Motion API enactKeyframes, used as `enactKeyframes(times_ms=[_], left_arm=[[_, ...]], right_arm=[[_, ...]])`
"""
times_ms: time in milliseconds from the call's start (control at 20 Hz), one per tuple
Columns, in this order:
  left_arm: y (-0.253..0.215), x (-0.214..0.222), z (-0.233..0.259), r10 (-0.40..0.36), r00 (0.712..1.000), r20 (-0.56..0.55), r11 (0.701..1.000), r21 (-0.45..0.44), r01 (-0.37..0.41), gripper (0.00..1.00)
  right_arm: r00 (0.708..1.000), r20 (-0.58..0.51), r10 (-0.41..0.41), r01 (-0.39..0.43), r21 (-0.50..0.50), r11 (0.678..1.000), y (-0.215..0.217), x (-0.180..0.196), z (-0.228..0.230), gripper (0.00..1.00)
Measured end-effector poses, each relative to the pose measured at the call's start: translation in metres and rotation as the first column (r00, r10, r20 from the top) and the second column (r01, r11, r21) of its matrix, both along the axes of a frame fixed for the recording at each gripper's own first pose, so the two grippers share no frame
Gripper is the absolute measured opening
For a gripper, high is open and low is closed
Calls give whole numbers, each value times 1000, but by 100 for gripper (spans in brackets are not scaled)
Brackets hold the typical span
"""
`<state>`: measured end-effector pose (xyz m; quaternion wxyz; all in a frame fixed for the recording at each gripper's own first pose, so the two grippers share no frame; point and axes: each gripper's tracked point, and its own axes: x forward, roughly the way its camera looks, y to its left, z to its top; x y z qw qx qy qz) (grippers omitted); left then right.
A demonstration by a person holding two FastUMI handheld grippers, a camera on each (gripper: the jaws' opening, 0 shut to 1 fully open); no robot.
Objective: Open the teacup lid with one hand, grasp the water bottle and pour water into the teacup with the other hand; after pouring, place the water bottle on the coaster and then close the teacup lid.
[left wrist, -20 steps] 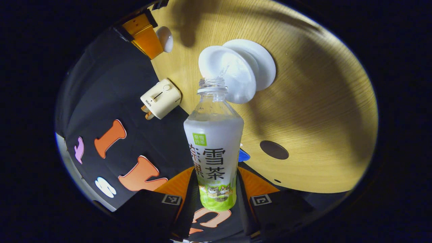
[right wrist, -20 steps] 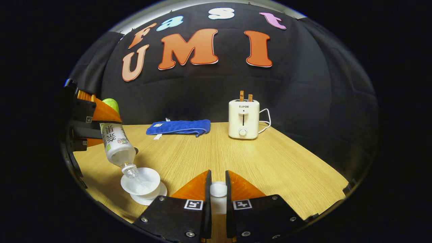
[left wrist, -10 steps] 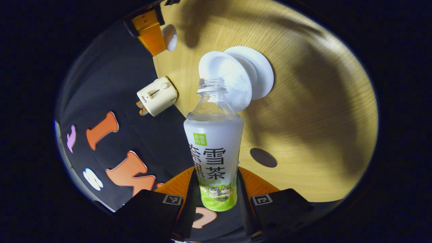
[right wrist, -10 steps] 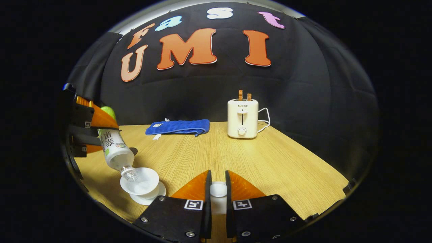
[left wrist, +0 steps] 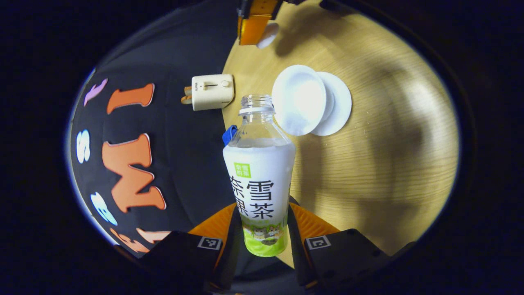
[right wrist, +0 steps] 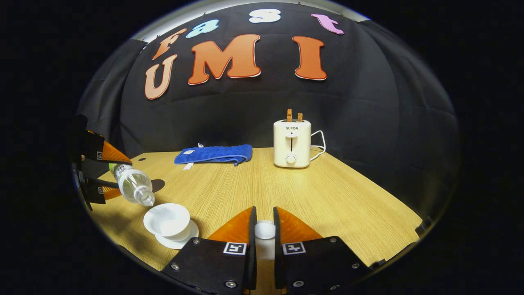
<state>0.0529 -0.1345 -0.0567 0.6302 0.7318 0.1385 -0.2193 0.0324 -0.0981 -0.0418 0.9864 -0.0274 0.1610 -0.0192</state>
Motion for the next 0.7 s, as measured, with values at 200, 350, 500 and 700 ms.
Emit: enactKeyframes(times_ms=[200, 350, 500, 700], left_arm=[[0, 1, -25, 97, 995, -33, 962, -252, -102, 60], [-7, -1, -37, 142, 989, -42, 894, -423, -147, 57], [-13, 2, -48, 197, 978, -76, 799, -565, -205, 60], [-26, -5, -65, 269, 942, -201, 561, -762, -323, 60]], right_arm=[[1000, -2, 3, -3, 1, 1000, 2, 0, -1, 18], [1000, -3, 8, -8, -2, 1000, 5, 0, -1, 17], [1000, -1, 16, -16, -3, 1000, 8, -1, 0, 18], [1000, 7, 15, -15, -1, 1000, 7, -1, 2, 17]])
